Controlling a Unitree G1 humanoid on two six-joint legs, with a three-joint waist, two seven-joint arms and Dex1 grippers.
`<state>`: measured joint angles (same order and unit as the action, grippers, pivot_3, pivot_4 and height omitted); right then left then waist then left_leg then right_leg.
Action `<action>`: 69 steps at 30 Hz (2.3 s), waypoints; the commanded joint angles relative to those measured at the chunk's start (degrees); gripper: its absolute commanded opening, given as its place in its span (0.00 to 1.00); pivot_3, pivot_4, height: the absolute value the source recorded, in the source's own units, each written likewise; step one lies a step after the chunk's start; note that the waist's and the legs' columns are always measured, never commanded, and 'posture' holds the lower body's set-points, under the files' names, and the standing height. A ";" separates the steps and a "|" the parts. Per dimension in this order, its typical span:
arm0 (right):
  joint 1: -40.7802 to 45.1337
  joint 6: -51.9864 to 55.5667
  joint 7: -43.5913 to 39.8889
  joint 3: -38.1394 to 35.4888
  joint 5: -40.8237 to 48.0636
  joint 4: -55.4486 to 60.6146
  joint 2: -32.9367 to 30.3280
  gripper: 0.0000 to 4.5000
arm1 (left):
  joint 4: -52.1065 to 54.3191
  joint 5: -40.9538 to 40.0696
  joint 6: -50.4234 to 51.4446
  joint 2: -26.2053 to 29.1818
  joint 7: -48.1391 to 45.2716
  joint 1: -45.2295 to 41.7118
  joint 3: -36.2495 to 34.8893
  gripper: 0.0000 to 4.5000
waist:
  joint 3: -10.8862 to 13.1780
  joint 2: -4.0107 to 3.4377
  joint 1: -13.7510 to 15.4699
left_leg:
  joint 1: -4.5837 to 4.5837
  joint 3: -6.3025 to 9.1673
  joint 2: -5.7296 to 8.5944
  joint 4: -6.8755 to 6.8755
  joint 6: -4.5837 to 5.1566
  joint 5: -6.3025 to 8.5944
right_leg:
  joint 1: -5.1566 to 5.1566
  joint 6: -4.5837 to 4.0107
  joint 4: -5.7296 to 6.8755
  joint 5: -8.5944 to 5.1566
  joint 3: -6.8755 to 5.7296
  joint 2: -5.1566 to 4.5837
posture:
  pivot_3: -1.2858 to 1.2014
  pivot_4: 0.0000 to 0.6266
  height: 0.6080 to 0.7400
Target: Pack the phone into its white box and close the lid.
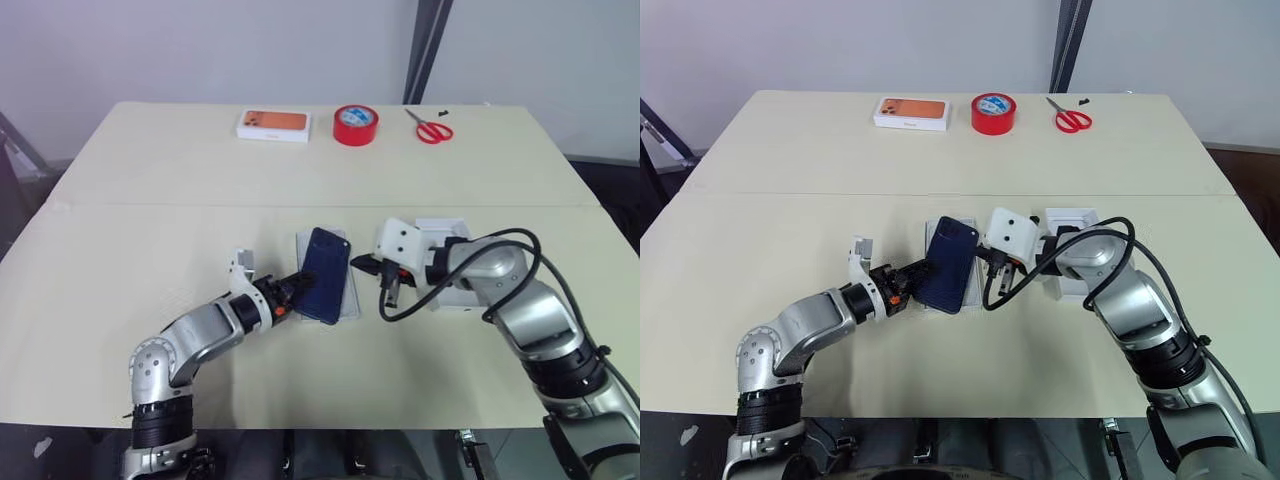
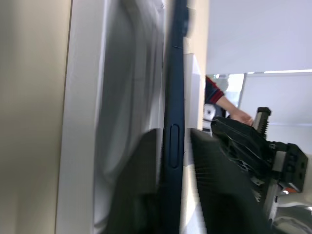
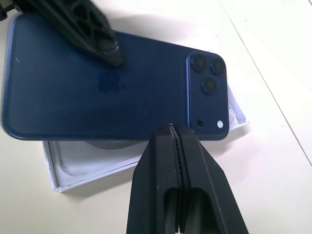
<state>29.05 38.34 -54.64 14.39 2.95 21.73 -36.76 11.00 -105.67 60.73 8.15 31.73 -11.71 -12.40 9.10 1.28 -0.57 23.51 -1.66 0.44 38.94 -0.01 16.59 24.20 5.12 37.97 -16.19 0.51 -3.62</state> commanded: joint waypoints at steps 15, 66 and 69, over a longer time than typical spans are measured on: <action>0.45 -0.70 1.53 0.35 0.22 0.00 -1.20 0.00 | 7.80 -3.17 -4.15 18.48 -12.17 3.32 4.75 0.99 | 0.04 -0.06 -0.05 | 0.00 0.00 0.00 0.00 -0.01 -0.02 | -0.03 -0.02 -0.03 -0.01 -0.01 0.01 | 0.52 0.24 0.88; 0.74 4.86 5.06 6.43 1.28 4.20 0.63 0.00 | 10.24 32.37 -0.01 29.39 -28.45 -5.40 19.03 0.99 | 0.08 -0.11 -0.11 | -0.03 0.00 0.01 0.02 0.11 0.04 | -0.15 -0.02 -0.12 -0.02 -0.03 0.03 | 0.52 0.24 0.88; 0.68 4.75 5.04 6.32 1.33 4.27 0.51 0.00 | 10.96 35.19 -0.85 28.84 -31.26 -5.42 17.56 0.99 | 0.08 -0.11 -0.17 | -0.03 0.01 0.00 0.01 0.11 0.04 | -0.15 -0.02 -0.13 -0.02 -0.03 0.02 | 0.52 0.24 0.88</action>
<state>29.34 44.01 -49.56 21.65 3.67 23.58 -35.91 21.17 -72.62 60.38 36.82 1.47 -16.72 6.21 9.18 1.17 -0.74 23.48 -1.66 0.43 38.96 0.10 16.64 24.05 5.10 37.84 -16.20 0.48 -3.61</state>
